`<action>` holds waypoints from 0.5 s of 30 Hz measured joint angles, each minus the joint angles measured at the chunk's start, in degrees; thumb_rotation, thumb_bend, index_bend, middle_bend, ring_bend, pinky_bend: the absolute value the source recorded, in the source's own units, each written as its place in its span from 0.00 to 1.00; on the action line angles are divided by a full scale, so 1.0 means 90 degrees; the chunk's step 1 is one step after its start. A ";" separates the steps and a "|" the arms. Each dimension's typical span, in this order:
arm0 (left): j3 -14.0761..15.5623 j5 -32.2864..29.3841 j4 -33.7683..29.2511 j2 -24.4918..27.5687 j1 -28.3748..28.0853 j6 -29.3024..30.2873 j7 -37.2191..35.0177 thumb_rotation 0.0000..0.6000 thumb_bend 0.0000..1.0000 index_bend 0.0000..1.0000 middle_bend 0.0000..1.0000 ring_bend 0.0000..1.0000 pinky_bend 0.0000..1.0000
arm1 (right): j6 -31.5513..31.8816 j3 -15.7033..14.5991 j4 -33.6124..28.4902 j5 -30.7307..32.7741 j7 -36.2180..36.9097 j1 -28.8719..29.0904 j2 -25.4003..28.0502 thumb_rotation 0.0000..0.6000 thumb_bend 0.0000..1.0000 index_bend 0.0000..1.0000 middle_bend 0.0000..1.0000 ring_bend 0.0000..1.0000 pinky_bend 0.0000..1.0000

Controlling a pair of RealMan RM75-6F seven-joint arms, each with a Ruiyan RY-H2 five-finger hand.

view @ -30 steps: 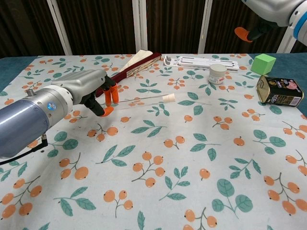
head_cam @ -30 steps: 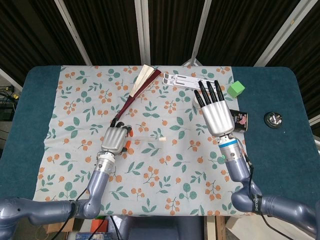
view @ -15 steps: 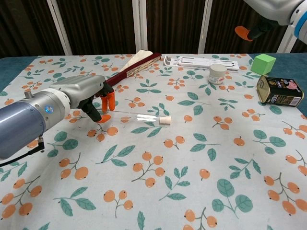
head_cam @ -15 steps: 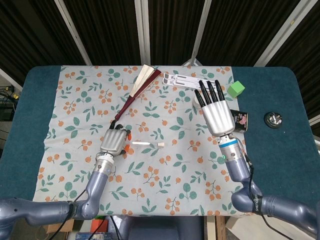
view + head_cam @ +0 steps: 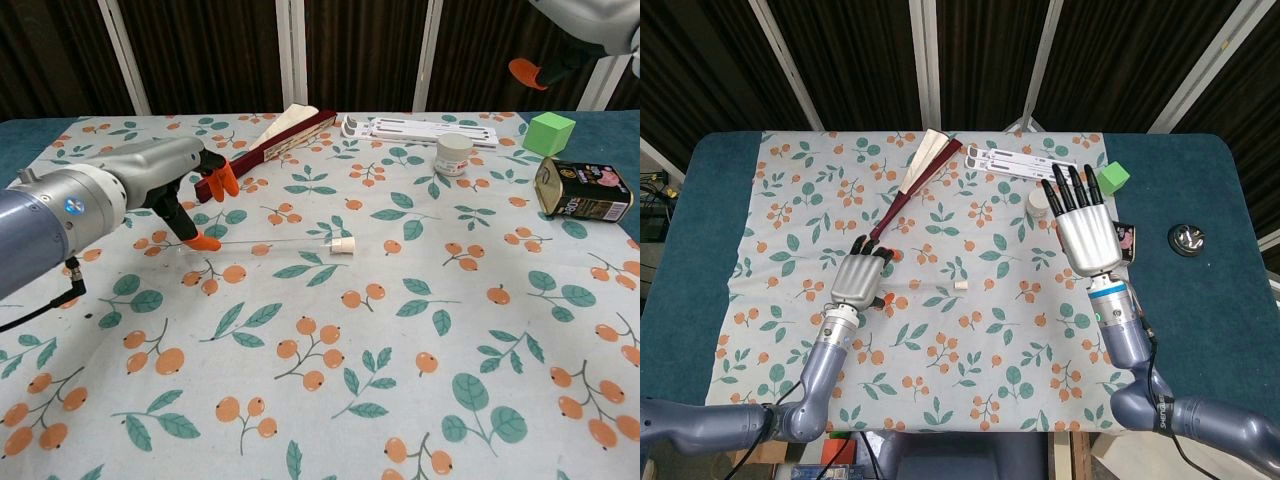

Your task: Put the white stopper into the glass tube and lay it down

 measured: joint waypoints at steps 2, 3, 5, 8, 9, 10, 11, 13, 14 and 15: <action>-0.0008 0.0145 -0.0089 0.0102 0.0061 0.0057 -0.0128 1.00 0.26 0.16 0.18 0.07 0.00 | 0.0034 0.0012 -0.0048 0.0053 0.0075 -0.0060 0.0040 1.00 0.40 0.05 0.01 0.00 0.00; -0.0007 0.0221 -0.0123 0.0139 0.0088 0.0084 -0.0183 1.00 0.25 0.13 0.16 0.06 0.00 | 0.0047 0.0022 -0.0075 0.0088 0.0122 -0.0091 0.0059 1.00 0.36 0.03 0.01 0.00 0.00; 0.0006 0.0437 -0.0197 0.0254 0.0159 0.0164 -0.0316 1.00 0.23 0.11 0.13 0.05 0.00 | 0.0077 0.0056 -0.0154 0.0205 0.0270 -0.0179 0.0108 1.00 0.33 0.00 0.01 0.00 0.00; 0.0066 0.0840 -0.0317 0.0468 0.0307 0.0361 -0.0504 1.00 0.20 0.09 0.08 0.02 0.00 | 0.0099 0.0124 -0.0331 0.0450 0.0612 -0.0351 0.0205 1.00 0.32 0.00 0.00 0.00 0.00; 0.0099 0.0981 -0.0364 0.0552 0.0369 0.0444 -0.0561 1.00 0.19 0.08 0.08 0.02 0.00 | 0.0100 0.0144 -0.0397 0.0528 0.0752 -0.0414 0.0245 1.00 0.32 0.00 0.00 0.00 0.00; 0.0154 0.1174 -0.0444 0.0681 0.0463 0.0554 -0.0650 1.00 0.18 0.08 0.07 0.02 0.00 | 0.0099 0.0159 -0.0466 0.0603 0.0909 -0.0487 0.0294 1.00 0.32 0.00 0.00 0.00 0.00; 0.0204 0.1321 -0.0519 0.0794 0.0547 0.0640 -0.0726 1.00 0.17 0.07 0.07 0.01 0.00 | 0.0096 0.0173 -0.0562 0.0697 0.1139 -0.0600 0.0374 1.00 0.32 0.00 0.00 0.00 0.00; 0.0352 0.1658 -0.0725 0.1095 0.0769 0.0835 -0.0914 1.00 0.15 0.06 0.05 0.00 0.00 | 0.0087 0.0171 -0.0714 0.0811 0.1505 -0.0798 0.0524 1.00 0.31 0.00 0.00 0.00 0.00; 0.0429 0.1801 -0.0815 0.1231 0.0870 0.0920 -0.0994 1.00 0.14 0.05 0.04 0.00 0.00 | 0.0081 0.0154 -0.0826 0.0877 0.1757 -0.0952 0.0639 1.00 0.31 0.00 0.00 0.00 0.00; 0.0511 0.1947 -0.0894 0.1368 0.0969 0.1004 -0.1068 1.00 0.14 0.04 0.04 0.00 0.00 | 0.0075 0.0133 -0.0918 0.0923 0.1947 -0.1077 0.0734 1.00 0.31 0.00 0.00 0.00 0.00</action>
